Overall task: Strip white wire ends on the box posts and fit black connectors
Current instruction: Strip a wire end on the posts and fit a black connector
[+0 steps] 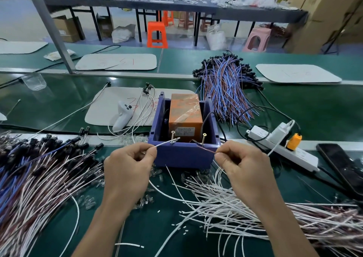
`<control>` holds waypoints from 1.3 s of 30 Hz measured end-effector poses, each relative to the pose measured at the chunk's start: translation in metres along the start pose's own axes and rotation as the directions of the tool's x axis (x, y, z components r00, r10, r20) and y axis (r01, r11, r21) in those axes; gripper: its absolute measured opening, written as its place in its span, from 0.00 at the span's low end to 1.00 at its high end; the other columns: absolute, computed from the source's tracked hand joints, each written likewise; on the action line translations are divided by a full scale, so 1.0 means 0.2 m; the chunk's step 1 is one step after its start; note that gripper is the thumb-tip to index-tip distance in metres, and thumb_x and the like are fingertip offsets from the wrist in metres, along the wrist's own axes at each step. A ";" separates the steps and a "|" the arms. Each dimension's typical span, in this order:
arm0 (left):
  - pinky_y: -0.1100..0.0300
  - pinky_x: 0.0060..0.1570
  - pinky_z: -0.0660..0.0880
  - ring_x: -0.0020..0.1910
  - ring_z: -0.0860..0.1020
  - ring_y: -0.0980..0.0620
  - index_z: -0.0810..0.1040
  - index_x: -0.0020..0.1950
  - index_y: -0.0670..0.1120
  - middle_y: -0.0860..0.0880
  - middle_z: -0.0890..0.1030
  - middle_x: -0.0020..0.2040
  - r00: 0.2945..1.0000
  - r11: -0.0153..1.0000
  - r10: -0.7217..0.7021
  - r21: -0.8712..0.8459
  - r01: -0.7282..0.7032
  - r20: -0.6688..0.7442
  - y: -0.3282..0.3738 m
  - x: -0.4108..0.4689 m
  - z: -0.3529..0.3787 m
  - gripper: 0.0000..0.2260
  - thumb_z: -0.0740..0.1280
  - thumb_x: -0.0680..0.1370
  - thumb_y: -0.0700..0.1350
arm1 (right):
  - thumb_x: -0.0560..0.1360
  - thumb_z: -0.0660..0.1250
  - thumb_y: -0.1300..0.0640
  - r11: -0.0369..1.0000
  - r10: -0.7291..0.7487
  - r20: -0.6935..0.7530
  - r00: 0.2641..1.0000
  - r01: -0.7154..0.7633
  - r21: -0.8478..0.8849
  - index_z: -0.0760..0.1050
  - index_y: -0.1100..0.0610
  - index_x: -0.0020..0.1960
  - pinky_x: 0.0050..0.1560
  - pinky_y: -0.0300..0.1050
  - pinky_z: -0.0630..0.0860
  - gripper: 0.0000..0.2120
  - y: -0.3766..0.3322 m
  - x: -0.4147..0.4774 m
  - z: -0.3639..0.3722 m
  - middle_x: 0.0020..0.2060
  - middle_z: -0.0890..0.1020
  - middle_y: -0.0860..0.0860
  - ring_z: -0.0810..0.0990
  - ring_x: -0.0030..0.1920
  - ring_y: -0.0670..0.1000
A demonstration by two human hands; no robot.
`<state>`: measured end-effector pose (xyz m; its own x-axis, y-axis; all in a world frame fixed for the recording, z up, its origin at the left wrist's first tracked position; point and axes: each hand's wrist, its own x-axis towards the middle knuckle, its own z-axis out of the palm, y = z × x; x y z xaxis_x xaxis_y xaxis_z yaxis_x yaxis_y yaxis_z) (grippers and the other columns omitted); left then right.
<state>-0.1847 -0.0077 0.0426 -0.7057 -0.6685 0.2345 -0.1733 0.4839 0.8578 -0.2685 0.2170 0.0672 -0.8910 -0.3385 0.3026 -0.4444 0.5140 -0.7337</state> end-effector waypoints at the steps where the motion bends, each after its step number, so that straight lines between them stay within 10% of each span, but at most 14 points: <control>1: 0.70 0.28 0.70 0.24 0.76 0.59 0.82 0.45 0.68 0.59 0.80 0.27 1.000 1.000 0.004 0.001 -0.004 -0.005 0.00 0.00 0.00 0.11 0.76 0.76 0.49 | 0.75 0.73 0.61 1.000 0.003 0.004 1.000 -0.003 0.000 0.79 0.49 0.36 0.33 0.32 0.67 0.11 0.00 0.00 0.00 0.31 0.78 0.45 0.74 0.34 0.45; 17: 0.71 0.26 0.68 0.23 0.73 0.59 0.82 0.43 0.68 0.58 0.79 0.26 0.996 0.999 0.036 -0.003 -0.037 -0.076 -0.01 -0.04 -0.01 0.13 0.76 0.75 0.47 | 0.74 0.74 0.61 0.999 0.026 0.014 1.000 -0.027 0.048 0.80 0.48 0.35 0.29 0.32 0.66 0.12 0.01 0.02 0.02 0.25 0.78 0.44 0.72 0.26 0.43; 24: 0.65 0.24 0.66 0.23 0.68 0.58 0.87 0.39 0.55 0.55 0.76 0.24 0.989 0.964 0.014 -0.266 0.027 0.150 -0.04 -0.06 -0.01 0.11 0.76 0.75 0.38 | 0.73 0.77 0.56 0.991 0.013 0.108 0.994 -0.027 0.131 0.83 0.41 0.50 0.35 0.30 0.70 0.11 -0.10 0.01 0.08 0.30 0.82 0.43 0.76 0.29 0.42; 39: 0.64 0.23 0.66 0.23 0.70 0.59 0.87 0.38 0.56 0.54 0.79 0.25 0.968 0.977 0.068 -0.212 -0.016 0.241 0.02 -0.09 -0.06 0.09 0.79 0.73 0.42 | 0.74 0.72 0.61 0.959 0.011 0.159 0.987 -0.055 0.277 0.81 0.52 0.34 0.28 0.43 0.67 0.11 -0.10 -0.01 0.12 0.25 0.77 0.52 0.69 0.26 0.45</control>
<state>-0.1642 0.0003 0.0469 -0.8606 -0.4784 0.1748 -0.0131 0.3638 0.9314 -0.2563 0.1895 0.0664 -0.8698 -0.4536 0.1943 -0.3516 0.2935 -0.8890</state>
